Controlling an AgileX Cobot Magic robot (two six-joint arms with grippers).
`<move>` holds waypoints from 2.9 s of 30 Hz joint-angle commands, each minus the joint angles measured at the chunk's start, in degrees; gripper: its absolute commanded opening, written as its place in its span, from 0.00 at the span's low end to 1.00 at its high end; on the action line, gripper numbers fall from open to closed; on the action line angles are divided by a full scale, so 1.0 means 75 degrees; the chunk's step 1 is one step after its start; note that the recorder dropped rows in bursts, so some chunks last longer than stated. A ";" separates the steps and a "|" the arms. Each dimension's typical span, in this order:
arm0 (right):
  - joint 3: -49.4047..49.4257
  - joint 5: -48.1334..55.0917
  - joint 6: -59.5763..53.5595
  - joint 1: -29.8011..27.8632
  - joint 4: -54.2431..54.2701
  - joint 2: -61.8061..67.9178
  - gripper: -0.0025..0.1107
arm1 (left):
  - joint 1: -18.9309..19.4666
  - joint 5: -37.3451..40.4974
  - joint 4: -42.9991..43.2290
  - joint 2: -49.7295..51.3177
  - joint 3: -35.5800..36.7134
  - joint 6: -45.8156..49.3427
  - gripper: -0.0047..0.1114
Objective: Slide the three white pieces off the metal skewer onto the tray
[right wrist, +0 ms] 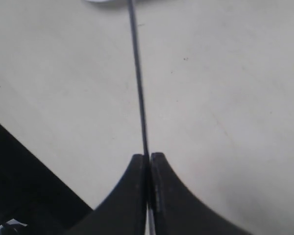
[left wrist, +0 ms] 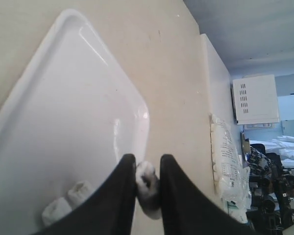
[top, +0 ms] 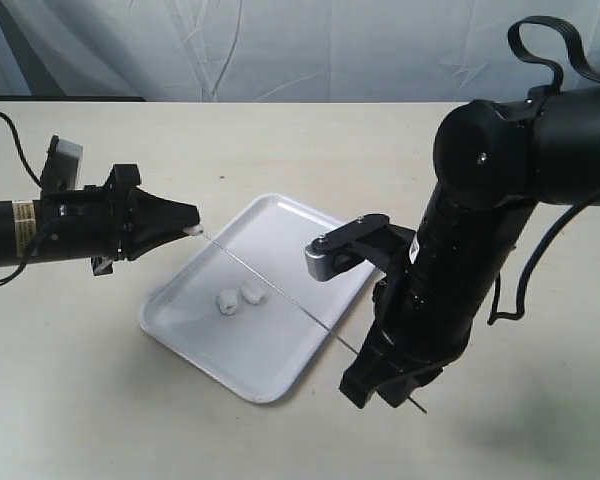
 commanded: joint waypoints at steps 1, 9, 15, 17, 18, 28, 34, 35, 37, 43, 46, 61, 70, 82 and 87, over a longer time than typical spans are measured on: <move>0.0008 0.0279 0.0081 -0.0027 -0.0195 -0.0006 0.02 | 0.0245 0.0118 0.0092 0.0028 -0.0057 0.0045 0.18; 0.0008 0.0293 0.0081 -0.0027 -0.0186 -0.0006 0.02 | 0.0318 0.0103 0.0090 0.0028 -0.0057 0.0045 0.18; 0.0008 -0.0244 0.0129 -0.0027 -0.0186 -0.0006 0.02 | 0.0021 0.0441 0.0752 0.0028 -0.0057 0.0045 0.18; 0.0008 -0.0591 0.0377 -0.0027 -0.0186 -0.0006 0.02 | -0.0296 0.0881 0.1146 0.0028 -0.0057 0.0104 0.18; 0.0008 -0.0738 0.0471 -0.0027 -0.0186 -0.0006 0.02 | -0.0451 0.1073 0.1268 0.0028 -0.0057 0.0202 0.18; 0.0008 -0.0856 0.0909 -0.0027 -0.0980 0.0713 0.02 | -0.2104 0.2513 0.0635 0.0028 -0.0057 0.0605 0.28; -0.0149 -0.0983 0.0909 -0.0027 -0.1051 0.1432 0.02 | -0.2311 0.2608 0.0227 0.0028 -0.0057 0.1089 0.40; -0.0208 -0.0955 0.0895 -0.0027 -0.1074 0.1485 0.02 | -0.2259 0.2621 0.0227 0.0028 -0.0057 0.1154 0.40; -0.0527 -0.0839 0.0895 -0.0027 -0.1186 0.1578 0.02 | -0.2176 0.2638 0.0227 0.0028 -0.0057 0.1438 0.40; -0.1497 -0.0596 0.0895 -0.0027 -0.1213 0.1591 0.02 | -0.1765 0.2679 0.0154 0.0028 -0.0057 0.1679 0.40; -0.1837 -0.0505 0.0895 -0.0027 -0.1213 0.1643 0.02 | -0.1567 0.2598 0.0310 -0.0054 -0.0057 0.1679 0.40; -0.1988 -0.0211 0.0909 -0.0027 -0.1283 0.2389 0.02 | -0.1210 0.1111 0.0707 -0.1135 -0.0057 0.1780 0.40; -0.1988 -0.0487 0.0909 -0.0027 -0.1094 0.2389 0.41 | -0.1133 0.0471 0.1329 -0.1649 -0.0057 0.1780 0.40; -0.1988 0.0731 0.0893 -0.0027 -0.1334 0.1090 0.39 | -0.1001 -0.1030 0.3486 -0.3689 -0.0021 0.1333 0.21; -0.1504 0.0504 0.1001 0.0049 -0.0507 -0.0313 0.39 | -0.1000 -0.1030 0.3486 -0.5478 0.0768 0.0969 0.21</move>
